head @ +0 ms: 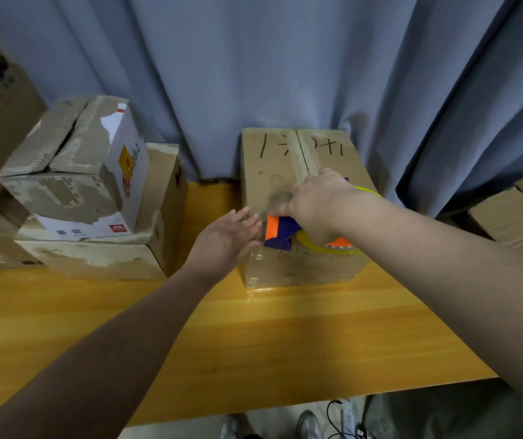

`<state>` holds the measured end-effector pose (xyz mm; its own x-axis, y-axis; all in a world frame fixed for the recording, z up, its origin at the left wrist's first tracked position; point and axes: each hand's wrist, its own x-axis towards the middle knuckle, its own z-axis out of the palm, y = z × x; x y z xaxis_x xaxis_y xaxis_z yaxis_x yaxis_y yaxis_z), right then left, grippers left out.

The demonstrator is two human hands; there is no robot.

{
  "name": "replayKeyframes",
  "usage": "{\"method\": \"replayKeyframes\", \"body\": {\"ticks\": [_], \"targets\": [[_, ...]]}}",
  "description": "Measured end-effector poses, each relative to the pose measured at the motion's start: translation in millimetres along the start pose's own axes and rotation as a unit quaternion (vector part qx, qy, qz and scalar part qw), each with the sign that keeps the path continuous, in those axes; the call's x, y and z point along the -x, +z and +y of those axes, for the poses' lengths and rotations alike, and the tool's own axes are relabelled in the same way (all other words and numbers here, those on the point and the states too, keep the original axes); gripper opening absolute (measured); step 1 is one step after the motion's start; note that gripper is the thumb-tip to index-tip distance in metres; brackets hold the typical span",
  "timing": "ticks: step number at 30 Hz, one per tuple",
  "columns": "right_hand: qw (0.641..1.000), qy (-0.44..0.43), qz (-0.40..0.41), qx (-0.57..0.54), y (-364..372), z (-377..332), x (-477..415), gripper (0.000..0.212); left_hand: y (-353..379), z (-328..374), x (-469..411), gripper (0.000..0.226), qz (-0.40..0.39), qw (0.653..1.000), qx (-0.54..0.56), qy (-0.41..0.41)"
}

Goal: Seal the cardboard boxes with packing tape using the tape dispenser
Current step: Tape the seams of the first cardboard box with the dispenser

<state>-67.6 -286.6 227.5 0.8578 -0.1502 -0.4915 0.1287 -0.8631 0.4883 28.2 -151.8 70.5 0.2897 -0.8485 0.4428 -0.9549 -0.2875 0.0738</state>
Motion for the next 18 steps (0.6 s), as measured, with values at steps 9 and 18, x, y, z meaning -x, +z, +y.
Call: {"method": "replayKeyframes", "body": {"ticks": [9, 18], "targets": [[0.995, -0.053, 0.048, -0.076, 2.9, 29.7, 16.1, 0.064, -13.9, 34.8, 5.9, 0.062, -0.095, 0.987, -0.041, -0.124], [0.987, -0.091, 0.115, -0.069, 12.3, 37.7, 27.3, 0.068, -20.0, 52.6, 0.6, 0.07, -0.214, 0.939, -0.105, -0.249]]}}
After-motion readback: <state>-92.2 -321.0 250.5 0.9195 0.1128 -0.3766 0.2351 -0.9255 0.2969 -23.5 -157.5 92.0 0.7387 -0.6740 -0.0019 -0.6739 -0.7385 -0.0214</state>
